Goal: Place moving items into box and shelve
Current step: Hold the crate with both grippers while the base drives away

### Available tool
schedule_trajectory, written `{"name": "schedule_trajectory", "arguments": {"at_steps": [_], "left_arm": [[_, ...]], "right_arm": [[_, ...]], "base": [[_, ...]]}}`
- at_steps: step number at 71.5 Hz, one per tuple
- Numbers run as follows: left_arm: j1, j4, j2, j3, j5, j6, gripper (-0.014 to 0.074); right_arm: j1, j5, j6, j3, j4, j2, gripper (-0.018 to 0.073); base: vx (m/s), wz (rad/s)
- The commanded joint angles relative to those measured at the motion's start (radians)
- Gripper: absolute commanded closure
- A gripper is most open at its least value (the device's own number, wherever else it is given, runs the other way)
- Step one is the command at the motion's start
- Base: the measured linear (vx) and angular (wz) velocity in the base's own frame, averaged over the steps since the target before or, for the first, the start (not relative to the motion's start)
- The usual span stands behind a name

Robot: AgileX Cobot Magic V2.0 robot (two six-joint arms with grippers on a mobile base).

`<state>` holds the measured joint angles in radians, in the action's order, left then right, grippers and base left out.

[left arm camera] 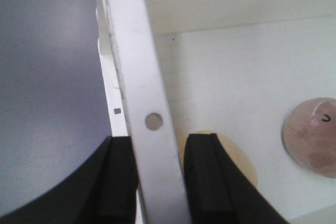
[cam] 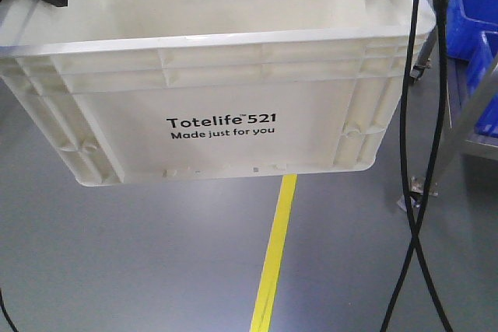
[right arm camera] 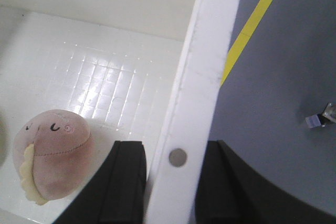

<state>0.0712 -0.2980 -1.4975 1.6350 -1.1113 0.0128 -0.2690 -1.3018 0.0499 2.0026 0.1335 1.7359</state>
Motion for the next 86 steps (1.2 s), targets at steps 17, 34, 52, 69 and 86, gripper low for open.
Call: {"name": "schedule_trajectory", "arguments": {"at_steps": [17, 34, 52, 69, 86], "left_arm": [[0.025, -0.212, 0.051, 0.048, 0.124, 0.009, 0.0613], [0.025, -0.213, 0.051, 0.048, 0.124, 0.009, 0.0613], [0.025, -0.213, 0.051, 0.048, 0.124, 0.009, 0.0613], [0.025, -0.213, 0.051, 0.048, 0.124, 0.009, 0.0613], [0.025, -0.213, 0.051, 0.048, 0.124, 0.009, 0.0613]], "right_arm": [[-0.025, 0.075, 0.035, 0.044, 0.164, -0.069, 0.0570], [-0.025, 0.075, 0.035, 0.044, 0.164, -0.069, 0.0570], [-0.025, 0.075, 0.035, 0.044, 0.164, -0.069, 0.0570], [-0.025, 0.075, 0.035, 0.044, 0.164, -0.069, 0.0570], [-0.025, 0.075, 0.035, 0.044, 0.164, -0.069, 0.0570]], "base": [[0.47, -0.02], [0.48, -0.04], [0.48, -0.09], [0.49, -0.10], [0.49, -0.11]]}}
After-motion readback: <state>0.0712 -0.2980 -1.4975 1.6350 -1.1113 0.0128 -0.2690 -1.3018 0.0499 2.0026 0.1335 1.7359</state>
